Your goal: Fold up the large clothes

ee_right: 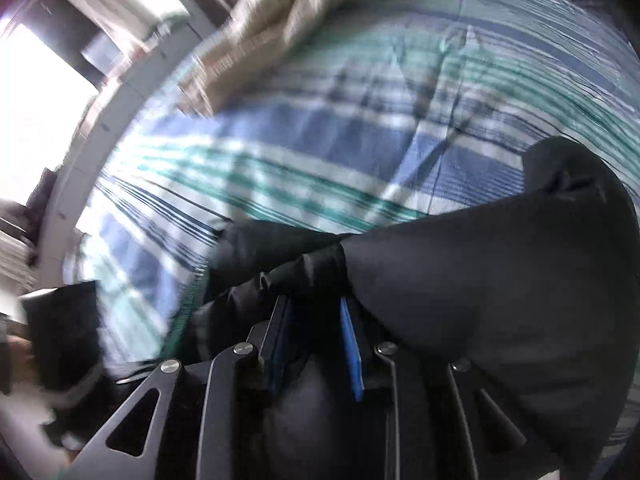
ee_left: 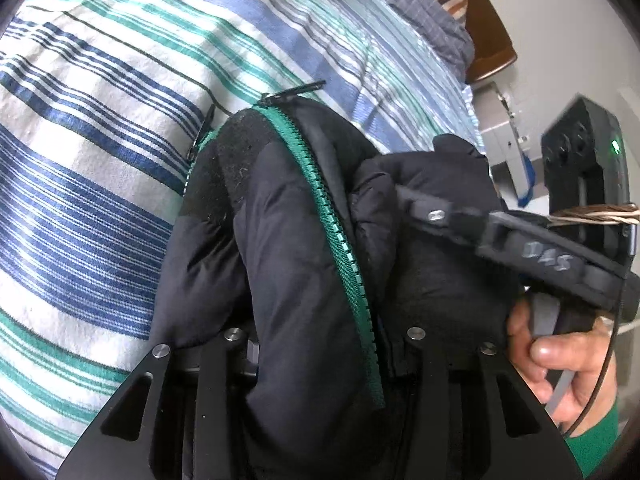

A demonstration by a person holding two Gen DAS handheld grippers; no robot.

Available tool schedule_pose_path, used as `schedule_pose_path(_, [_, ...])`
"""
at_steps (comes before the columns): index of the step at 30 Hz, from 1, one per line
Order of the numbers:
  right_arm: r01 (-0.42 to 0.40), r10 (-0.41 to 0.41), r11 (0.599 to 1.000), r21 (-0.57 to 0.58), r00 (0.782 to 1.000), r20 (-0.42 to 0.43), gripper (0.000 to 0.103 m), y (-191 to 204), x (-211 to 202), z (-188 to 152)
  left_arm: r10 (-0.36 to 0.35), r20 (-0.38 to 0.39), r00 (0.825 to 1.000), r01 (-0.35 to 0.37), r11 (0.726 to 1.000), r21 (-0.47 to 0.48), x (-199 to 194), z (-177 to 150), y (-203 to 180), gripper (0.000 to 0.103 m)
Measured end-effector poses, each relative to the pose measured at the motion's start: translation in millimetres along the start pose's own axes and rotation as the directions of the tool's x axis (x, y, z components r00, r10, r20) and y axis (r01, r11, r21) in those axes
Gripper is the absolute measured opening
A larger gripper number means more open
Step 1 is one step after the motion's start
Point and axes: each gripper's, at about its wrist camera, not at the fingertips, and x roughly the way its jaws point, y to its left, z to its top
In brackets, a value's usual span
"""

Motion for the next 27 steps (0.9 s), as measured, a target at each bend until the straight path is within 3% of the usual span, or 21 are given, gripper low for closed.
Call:
schedule_pose_path(3, [0.046,-0.047,0.999,-0.023,0.999,-0.008,0.023,1,11,0,-0.001,-0.006,1.000,0.001,1.000,-0.008,4,2,2,0.042])
schedule_pose_path(7, [-0.016,0.016,1.000,0.012,0.999,0.029,0.023,-8,8,-6,-0.007,-0.007,1.000,0.007,1.000,-0.007,2,2,4,0.041])
schedule_pose_path(12, [-0.049,0.052,0.998,-0.028,0.994,0.100,0.025,-6,-47,-34,-0.006,-0.003,1.000,0.006,1.000,0.012,-2,1,0,0.042])
schedule_pose_path(15, [-0.071,0.092,0.988,-0.139,0.984,0.151,0.025,2,-94,-75,-0.019,-0.004,1.000,0.019,1.000,0.003,-3,2,3,0.042])
schedule_pose_path(20, [-0.055,0.112,0.966,-0.252,0.970,0.216,0.025,6,-151,-183,-0.010,0.002,1.000,0.010,1.000,0.013,-4,0,1,0.042])
schedule_pose_path(24, [-0.021,0.089,0.973,-0.230,0.952,0.293,0.025,-7,-159,-239,-0.004,0.003,1.000,0.004,1.000,0.020,-3,-1,-4,0.043])
schedule_pose_path(27, [-0.015,0.064,0.982,-0.187,0.963,0.261,0.025,-20,-125,-245,0.007,0.006,1.000,-0.008,0.999,0.038,-1,-3,-11,0.046])
